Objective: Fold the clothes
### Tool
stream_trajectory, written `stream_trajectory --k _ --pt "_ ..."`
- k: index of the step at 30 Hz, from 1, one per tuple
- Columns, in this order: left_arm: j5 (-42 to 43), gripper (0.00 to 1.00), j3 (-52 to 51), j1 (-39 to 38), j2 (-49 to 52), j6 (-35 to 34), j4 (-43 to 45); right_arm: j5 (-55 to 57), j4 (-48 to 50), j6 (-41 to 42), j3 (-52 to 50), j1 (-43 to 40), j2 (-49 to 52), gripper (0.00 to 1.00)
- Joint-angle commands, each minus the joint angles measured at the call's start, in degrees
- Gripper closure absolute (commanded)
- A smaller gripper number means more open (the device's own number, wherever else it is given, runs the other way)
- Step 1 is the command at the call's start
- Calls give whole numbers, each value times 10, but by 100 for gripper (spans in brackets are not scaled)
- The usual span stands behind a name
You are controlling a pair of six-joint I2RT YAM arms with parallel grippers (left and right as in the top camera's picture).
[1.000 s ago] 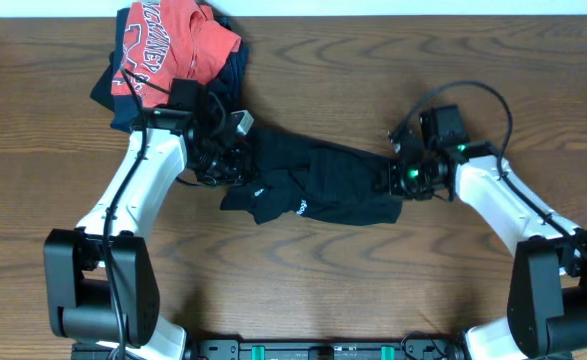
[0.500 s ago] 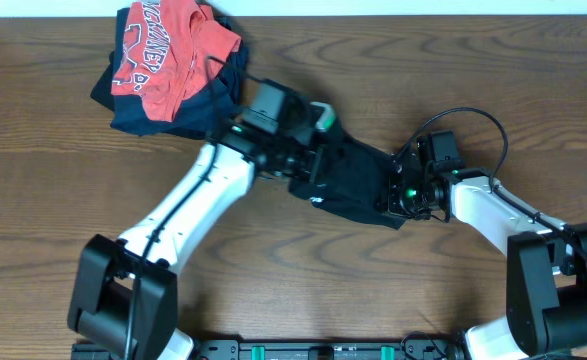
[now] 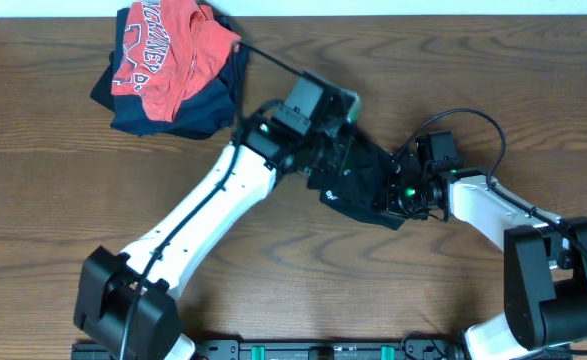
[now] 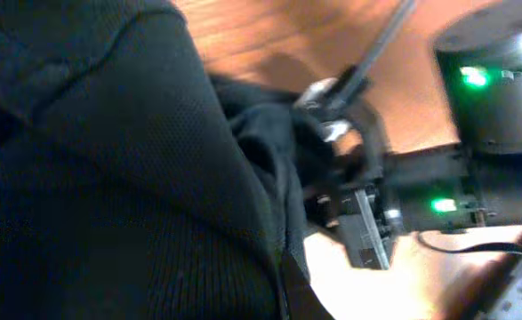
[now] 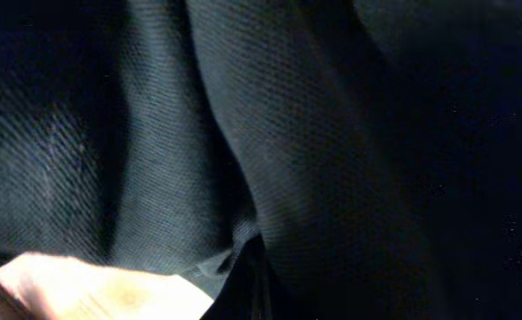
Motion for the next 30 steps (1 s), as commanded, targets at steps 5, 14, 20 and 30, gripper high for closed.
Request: stream_trajectory --k 5,14,20,30 --pt "-97 94 77 14 -16 35 -44 -21 -18 3 43 -3 -10 99" --pt "-191 94 77 15 -15 40 -102 -18 -130 -32 129 -36 -88 99" --pt "-208 94 77 15 -15 63 -114 17 -135 -37 129 -50 -95 99" --pt "-201 94 77 -38 18 67 -49 -4 -119 -42 131 -93 -94 99"
